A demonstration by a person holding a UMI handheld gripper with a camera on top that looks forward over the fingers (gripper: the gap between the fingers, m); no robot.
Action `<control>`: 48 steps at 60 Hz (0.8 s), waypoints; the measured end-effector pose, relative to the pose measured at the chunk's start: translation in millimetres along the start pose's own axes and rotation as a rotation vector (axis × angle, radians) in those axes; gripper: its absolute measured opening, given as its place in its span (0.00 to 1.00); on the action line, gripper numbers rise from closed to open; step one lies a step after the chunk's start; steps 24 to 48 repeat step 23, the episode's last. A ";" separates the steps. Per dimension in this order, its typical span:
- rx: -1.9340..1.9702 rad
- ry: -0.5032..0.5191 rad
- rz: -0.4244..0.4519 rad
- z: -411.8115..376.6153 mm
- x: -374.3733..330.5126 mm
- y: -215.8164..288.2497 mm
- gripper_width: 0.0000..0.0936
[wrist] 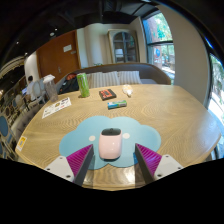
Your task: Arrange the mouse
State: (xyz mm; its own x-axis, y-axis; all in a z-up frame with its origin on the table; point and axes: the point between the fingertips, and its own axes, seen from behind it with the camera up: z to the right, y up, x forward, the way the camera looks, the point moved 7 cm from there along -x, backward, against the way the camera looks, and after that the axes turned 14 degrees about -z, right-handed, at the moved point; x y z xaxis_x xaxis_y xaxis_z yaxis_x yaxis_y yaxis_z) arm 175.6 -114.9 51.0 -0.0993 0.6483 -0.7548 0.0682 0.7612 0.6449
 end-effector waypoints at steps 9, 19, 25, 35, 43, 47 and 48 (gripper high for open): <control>0.026 -0.020 0.019 25.4 -45.7 -26.2 0.91; 0.049 -0.089 0.018 60.5 -82.4 -66.9 0.90; 0.057 -0.107 0.021 70.7 -91.7 -80.1 0.90; 0.057 -0.107 0.021 70.7 -91.7 -80.1 0.90; 0.057 -0.107 0.021 70.7 -91.7 -80.1 0.90; 0.057 -0.107 0.021 70.7 -91.7 -80.1 0.90; 0.057 -0.107 0.021 70.7 -91.7 -80.1 0.90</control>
